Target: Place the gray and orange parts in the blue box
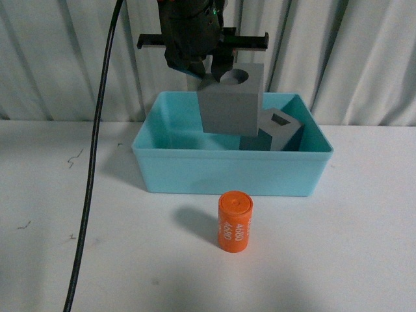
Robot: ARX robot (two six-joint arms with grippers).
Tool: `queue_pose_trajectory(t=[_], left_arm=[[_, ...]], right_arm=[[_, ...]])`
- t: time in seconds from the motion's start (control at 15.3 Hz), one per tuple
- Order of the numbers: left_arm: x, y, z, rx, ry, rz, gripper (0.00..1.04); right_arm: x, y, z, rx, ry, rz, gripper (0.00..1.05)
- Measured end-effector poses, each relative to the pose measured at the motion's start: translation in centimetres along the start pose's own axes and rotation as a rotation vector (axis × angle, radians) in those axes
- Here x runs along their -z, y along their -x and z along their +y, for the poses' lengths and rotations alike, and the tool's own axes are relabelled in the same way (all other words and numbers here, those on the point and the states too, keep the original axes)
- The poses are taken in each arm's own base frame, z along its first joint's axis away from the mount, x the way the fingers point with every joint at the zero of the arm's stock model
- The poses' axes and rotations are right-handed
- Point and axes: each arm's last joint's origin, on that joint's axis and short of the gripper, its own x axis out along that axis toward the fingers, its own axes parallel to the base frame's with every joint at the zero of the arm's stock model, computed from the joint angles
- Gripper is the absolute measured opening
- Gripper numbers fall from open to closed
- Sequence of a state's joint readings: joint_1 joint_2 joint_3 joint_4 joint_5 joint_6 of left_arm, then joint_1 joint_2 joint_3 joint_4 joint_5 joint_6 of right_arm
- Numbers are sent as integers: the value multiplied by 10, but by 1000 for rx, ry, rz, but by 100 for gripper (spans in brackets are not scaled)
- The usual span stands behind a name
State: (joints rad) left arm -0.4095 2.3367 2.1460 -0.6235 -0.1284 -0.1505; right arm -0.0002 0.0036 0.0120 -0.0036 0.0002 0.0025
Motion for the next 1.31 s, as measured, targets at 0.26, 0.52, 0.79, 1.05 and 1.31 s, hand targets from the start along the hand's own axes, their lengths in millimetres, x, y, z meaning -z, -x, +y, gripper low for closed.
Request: queue_pose_trajectory(t=[0.26,0.52,0.79,1.05,1.31], left_arm=[[-2,-17,11,-35,18,-4,19],[-5,-32,25,-73,28,-8,19],[-4,-38,31,-98,5,-14,19],[1,-49,45,-139,8,5,19],[1,-53,55,-163,21,-5,38]], right_arm=[[0,0,0,0,0,0,98],[0,0,0,0,0,0,98],[0,0,0,0,0,0,98],[0,0,0,0,0,0,98],[0,0,0,0,0,0,98]])
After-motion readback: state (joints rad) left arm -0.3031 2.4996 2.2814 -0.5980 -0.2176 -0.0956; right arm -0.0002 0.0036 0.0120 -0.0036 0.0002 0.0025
